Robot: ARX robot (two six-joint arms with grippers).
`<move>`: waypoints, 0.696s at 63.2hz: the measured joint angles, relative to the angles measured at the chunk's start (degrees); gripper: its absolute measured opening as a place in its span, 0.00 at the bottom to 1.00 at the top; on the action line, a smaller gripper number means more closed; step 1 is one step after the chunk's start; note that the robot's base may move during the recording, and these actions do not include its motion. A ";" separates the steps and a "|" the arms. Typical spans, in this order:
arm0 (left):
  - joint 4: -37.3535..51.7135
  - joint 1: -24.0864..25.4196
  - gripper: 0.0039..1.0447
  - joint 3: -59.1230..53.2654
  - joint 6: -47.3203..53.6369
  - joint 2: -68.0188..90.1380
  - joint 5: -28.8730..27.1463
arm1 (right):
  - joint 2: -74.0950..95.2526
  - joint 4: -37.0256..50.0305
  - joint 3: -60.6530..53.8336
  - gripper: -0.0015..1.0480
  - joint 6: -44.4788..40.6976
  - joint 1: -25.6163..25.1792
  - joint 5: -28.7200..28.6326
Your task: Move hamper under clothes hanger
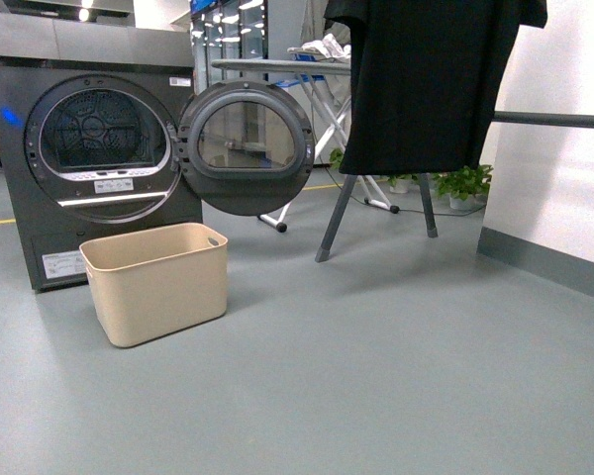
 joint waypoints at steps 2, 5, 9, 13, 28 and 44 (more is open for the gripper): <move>0.00 0.00 0.94 0.00 0.00 0.00 0.02 | 0.00 0.00 0.00 0.93 0.00 0.00 0.00; 0.00 0.00 0.94 0.00 0.00 0.00 0.00 | 0.00 0.00 0.00 0.93 0.00 0.00 0.00; 0.00 0.00 0.94 0.00 0.00 0.00 0.02 | 0.00 0.02 0.00 0.93 0.00 0.00 0.00; 0.00 0.00 0.94 0.00 0.00 0.00 0.00 | 0.00 0.00 0.00 0.93 0.00 0.00 0.00; 0.00 0.00 0.94 0.00 0.00 0.00 0.02 | 0.00 0.00 0.00 0.93 0.00 0.00 0.00; 0.00 0.00 0.94 0.00 0.00 0.00 0.00 | 0.00 0.00 0.00 0.93 0.00 0.00 0.00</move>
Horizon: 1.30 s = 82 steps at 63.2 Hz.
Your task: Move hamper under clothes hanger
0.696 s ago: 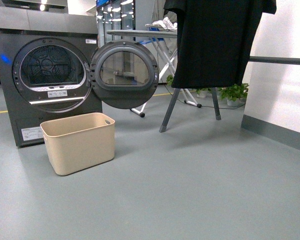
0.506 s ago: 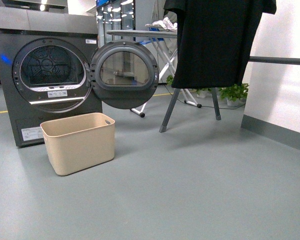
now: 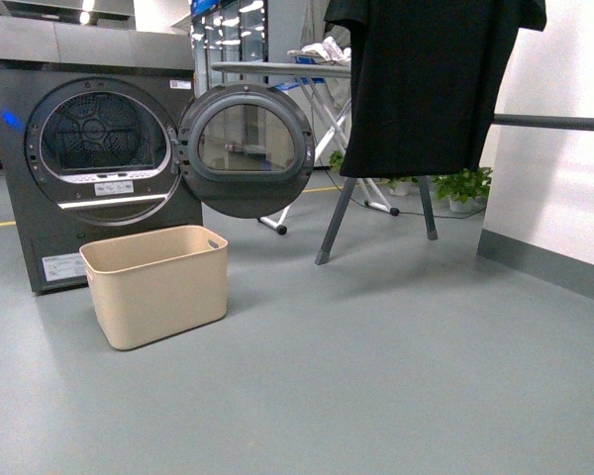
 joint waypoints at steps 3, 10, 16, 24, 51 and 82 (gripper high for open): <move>0.00 0.00 0.94 0.00 0.00 0.00 0.00 | 0.00 0.00 0.00 0.93 0.00 0.00 0.00; 0.00 0.00 0.94 0.00 0.00 0.00 0.00 | 0.00 0.00 0.00 0.93 0.00 0.00 0.00; 0.00 0.00 0.94 0.00 0.00 0.00 0.00 | 0.00 0.00 0.00 0.93 0.00 0.00 0.00; 0.00 0.00 0.94 0.00 0.00 0.00 0.00 | 0.00 0.00 0.00 0.93 0.00 0.00 0.00; 0.00 0.00 0.94 0.00 0.00 0.00 0.02 | 0.00 0.00 0.00 0.93 0.00 0.00 0.00; 0.00 0.00 0.94 0.00 0.00 -0.02 0.00 | 0.00 0.02 0.00 0.93 0.00 0.00 0.00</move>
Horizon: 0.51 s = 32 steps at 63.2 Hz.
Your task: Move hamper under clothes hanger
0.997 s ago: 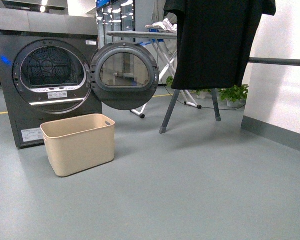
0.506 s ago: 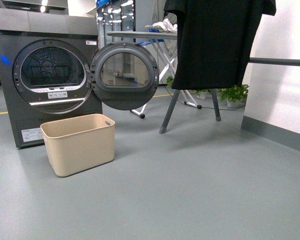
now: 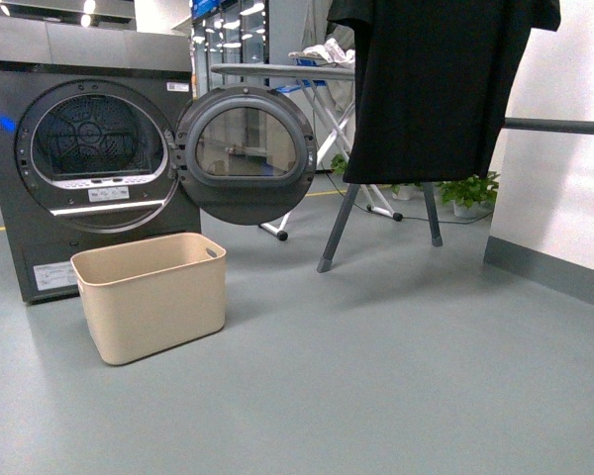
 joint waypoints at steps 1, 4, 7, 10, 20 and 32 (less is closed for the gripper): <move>0.00 0.00 0.94 0.00 0.00 0.00 0.00 | 0.00 0.00 0.00 0.93 0.00 0.00 0.00; 0.00 0.00 0.94 0.00 0.00 0.04 0.00 | 0.02 -0.02 0.00 0.93 0.00 0.00 -0.04; 0.02 0.00 0.94 0.00 0.00 -0.02 0.00 | 0.00 0.02 0.00 0.93 0.00 0.00 -0.02; 0.00 0.00 0.94 0.00 0.00 0.07 0.09 | 0.02 -0.02 0.00 0.93 0.00 0.00 0.07; 0.00 0.00 0.94 0.00 0.00 0.00 0.02 | 0.00 -0.02 0.00 0.93 0.00 0.02 0.04; -0.04 0.00 0.94 0.00 0.00 0.02 0.00 | 0.00 -0.02 0.00 0.93 0.00 0.00 0.02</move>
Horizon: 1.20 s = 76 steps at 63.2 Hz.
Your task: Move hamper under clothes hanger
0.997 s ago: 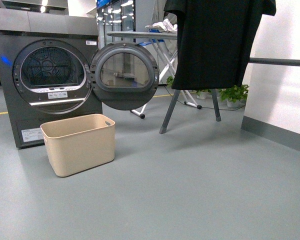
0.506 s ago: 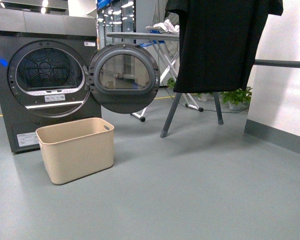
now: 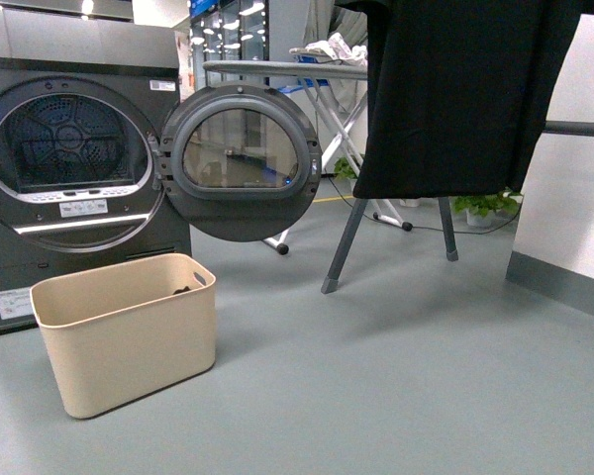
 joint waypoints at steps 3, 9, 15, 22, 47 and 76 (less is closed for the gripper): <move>0.00 0.00 0.94 0.00 0.00 -0.02 0.00 | 0.00 0.00 0.00 0.93 0.00 0.00 -0.02; 0.04 0.00 0.94 0.00 0.02 -0.02 0.00 | 0.00 0.02 0.00 0.93 0.00 0.00 -0.02; 0.02 0.00 0.94 0.00 0.00 -0.02 0.02 | 0.00 0.02 0.00 0.93 0.00 0.00 -0.04; 0.02 0.00 0.94 0.00 0.00 0.00 0.02 | 0.00 -0.02 0.00 0.93 0.00 0.00 0.00; 0.02 0.00 0.94 0.00 0.00 0.00 -0.02 | 0.00 0.00 0.00 0.93 0.00 0.00 -0.17; 0.04 0.00 0.94 0.00 0.00 -0.02 0.00 | 0.00 0.02 0.00 0.93 0.00 0.00 -0.04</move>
